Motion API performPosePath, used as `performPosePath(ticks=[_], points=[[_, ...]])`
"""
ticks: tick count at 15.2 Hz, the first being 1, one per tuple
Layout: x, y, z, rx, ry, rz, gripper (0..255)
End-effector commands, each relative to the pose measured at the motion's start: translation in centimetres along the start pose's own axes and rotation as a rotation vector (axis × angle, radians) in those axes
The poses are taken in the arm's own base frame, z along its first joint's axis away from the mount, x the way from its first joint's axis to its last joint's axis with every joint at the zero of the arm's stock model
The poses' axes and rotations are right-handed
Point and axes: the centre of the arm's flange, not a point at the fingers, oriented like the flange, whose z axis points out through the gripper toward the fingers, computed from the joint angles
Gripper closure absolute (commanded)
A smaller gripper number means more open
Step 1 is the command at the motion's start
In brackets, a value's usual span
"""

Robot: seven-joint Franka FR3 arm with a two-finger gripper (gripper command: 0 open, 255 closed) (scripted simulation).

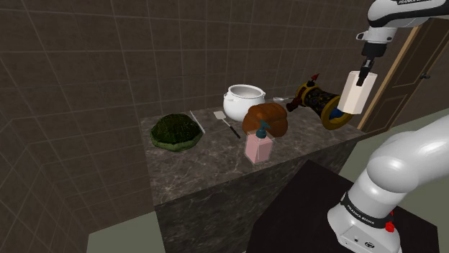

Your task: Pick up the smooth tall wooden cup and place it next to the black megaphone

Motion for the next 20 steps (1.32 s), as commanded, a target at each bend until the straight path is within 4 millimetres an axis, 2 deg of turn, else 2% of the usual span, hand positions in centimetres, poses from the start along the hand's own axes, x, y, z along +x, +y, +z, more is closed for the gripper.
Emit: performPosePath(ticks=[1,20], points=[[0.0,-0.1,1.0,-0.001,0.001,0.000,255],[0.6,-0.1,11.0,-0.001,0.001,0.000,255]])
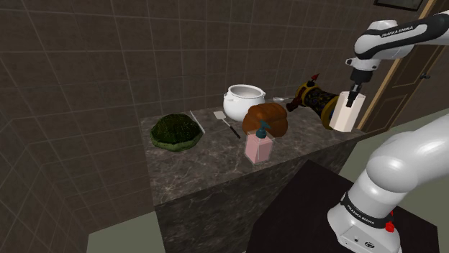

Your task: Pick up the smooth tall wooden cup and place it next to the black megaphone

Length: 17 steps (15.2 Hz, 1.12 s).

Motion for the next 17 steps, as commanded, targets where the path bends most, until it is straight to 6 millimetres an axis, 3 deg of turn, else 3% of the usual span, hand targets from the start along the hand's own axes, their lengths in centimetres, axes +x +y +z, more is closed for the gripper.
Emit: performPosePath(ticks=[1,11,17], points=[[0.0,0.1,1.0,-0.001,0.001,0.000,255],[0.3,0.1,6.3,-0.001,0.001,0.000,255],[0.3,0.1,6.3,-0.001,0.001,0.000,255]])
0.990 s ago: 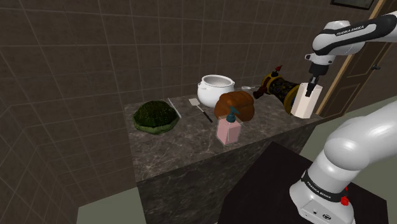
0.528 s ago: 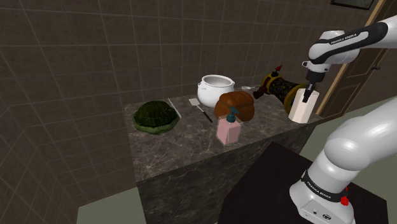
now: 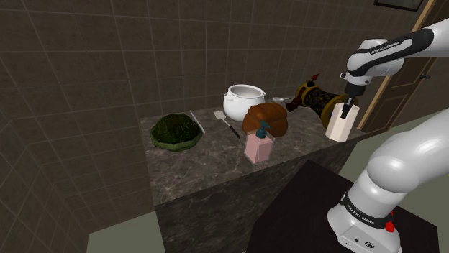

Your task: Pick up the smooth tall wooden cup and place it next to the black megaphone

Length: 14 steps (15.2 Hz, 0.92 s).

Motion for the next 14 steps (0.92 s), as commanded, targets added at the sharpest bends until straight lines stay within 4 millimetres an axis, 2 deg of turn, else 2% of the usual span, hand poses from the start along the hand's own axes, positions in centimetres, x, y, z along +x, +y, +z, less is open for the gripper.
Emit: performPosePath(ticks=[1,2,7,11,14], points=[[0.0,0.0,0.0,-0.001,0.001,0.000,255],[0.0,0.0,0.0,-0.001,0.001,0.000,0],[0.0,0.0,0.0,-0.001,0.001,0.000,0],[0.0,0.0,-5.0,-0.001,0.001,0.000,0],[0.0,0.0,-5.0,-0.001,0.001,0.000,0]])
